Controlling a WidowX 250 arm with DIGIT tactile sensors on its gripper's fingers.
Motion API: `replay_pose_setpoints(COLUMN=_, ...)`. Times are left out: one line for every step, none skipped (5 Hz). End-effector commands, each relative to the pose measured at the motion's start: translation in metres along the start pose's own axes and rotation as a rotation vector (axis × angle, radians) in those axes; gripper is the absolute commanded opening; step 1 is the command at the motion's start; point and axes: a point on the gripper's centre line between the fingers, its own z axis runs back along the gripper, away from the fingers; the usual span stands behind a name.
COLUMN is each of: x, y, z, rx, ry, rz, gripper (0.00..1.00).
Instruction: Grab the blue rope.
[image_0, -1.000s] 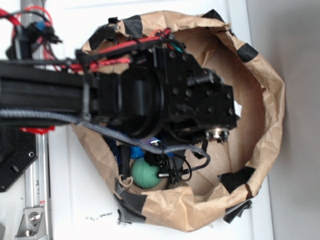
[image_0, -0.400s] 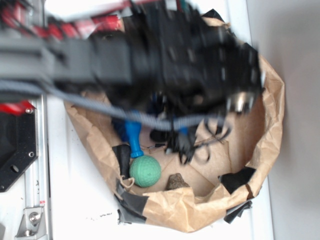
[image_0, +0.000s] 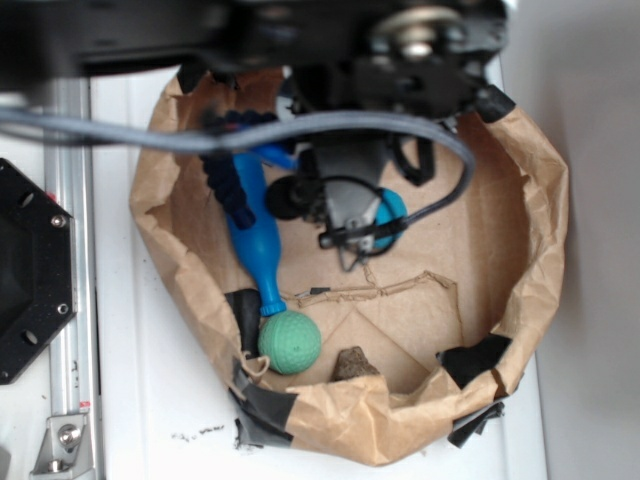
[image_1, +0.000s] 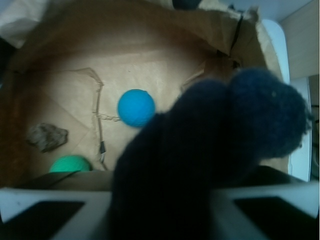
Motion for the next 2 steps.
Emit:
replay_pose_setpoints(x=-0.0218, y=-0.0138, z=0.0055, rx=0.048, ry=-0.044, rz=-0.041, gripper=0.0)
replay_pose_setpoints(x=-0.0249, y=-0.0122, z=0.0029, rx=0.074, ry=-0.043, rz=-0.036, gripper=0.0)
